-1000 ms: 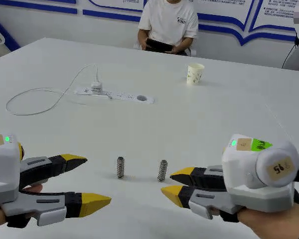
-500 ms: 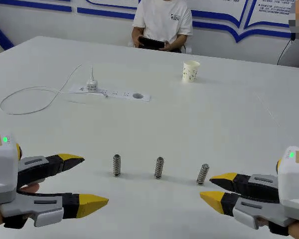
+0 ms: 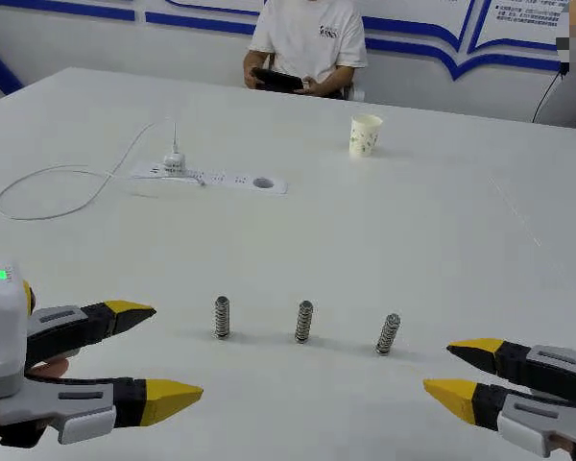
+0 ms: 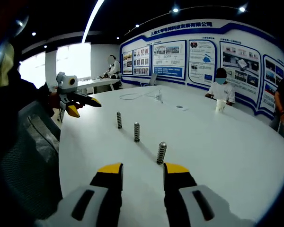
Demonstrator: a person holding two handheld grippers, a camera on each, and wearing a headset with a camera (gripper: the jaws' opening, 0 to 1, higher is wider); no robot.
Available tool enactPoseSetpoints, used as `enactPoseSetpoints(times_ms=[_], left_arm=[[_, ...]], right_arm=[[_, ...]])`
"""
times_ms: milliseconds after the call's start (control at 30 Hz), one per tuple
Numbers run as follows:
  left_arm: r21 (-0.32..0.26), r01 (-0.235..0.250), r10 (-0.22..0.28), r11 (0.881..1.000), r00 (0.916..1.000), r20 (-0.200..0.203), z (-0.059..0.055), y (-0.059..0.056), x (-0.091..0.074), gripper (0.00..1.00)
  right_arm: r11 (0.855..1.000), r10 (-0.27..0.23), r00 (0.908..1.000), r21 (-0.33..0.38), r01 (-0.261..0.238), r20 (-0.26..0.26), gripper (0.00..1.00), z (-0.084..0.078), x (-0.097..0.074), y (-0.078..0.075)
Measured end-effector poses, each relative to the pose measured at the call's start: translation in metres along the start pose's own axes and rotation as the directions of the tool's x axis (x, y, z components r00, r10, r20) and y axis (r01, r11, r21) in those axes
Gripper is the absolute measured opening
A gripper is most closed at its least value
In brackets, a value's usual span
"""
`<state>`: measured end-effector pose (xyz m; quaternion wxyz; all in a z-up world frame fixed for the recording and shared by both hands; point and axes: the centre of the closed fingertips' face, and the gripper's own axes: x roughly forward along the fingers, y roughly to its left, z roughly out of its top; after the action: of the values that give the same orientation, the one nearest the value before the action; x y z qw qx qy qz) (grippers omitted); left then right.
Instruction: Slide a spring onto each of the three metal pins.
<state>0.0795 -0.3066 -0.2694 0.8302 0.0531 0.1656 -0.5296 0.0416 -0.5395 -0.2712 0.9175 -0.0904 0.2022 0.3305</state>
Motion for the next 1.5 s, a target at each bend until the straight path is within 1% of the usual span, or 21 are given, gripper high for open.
enactPoseSetpoints(times_ms=[200, 433, 700, 933, 1500], left_arm=[[0.005, 0.001, -0.001, 1.0, 0.9999, -0.013, -0.004, -0.001, 0.001, 0.71], [-0.002, -0.004, 0.004, 1.0, 0.9998, -0.017, -0.008, 0.0, 0.0, 0.71], [-0.007, -0.005, 0.005, 1.0, 0.9998, -0.021, -0.011, 0.0, 0.0, 0.72], [-0.012, -0.009, 0.008, 1.0, 0.9997, -0.023, -0.012, -0.002, -0.001, 0.73], [-0.022, -0.009, 0.009, 1.0, 0.9997, -0.025, -0.015, -0.003, -0.001, 0.73]], right_arm=[[1.0, 0.014, 0.9999, -0.007, -0.014, 0.003, 0.43, -0.006, -0.005, -0.003], [1.0, 0.01, 0.9997, -0.012, -0.01, 0.023, 0.52, -0.006, -0.008, -0.007], [1.0, 0.004, 0.9996, -0.02, -0.004, 0.028, 0.6, -0.008, -0.011, -0.011], [1.0, -0.003, 0.9995, -0.021, 0.004, 0.031, 0.62, -0.008, -0.012, -0.013], [1.0, -0.005, 0.9993, -0.026, 0.006, 0.037, 0.64, -0.005, -0.013, -0.011]])
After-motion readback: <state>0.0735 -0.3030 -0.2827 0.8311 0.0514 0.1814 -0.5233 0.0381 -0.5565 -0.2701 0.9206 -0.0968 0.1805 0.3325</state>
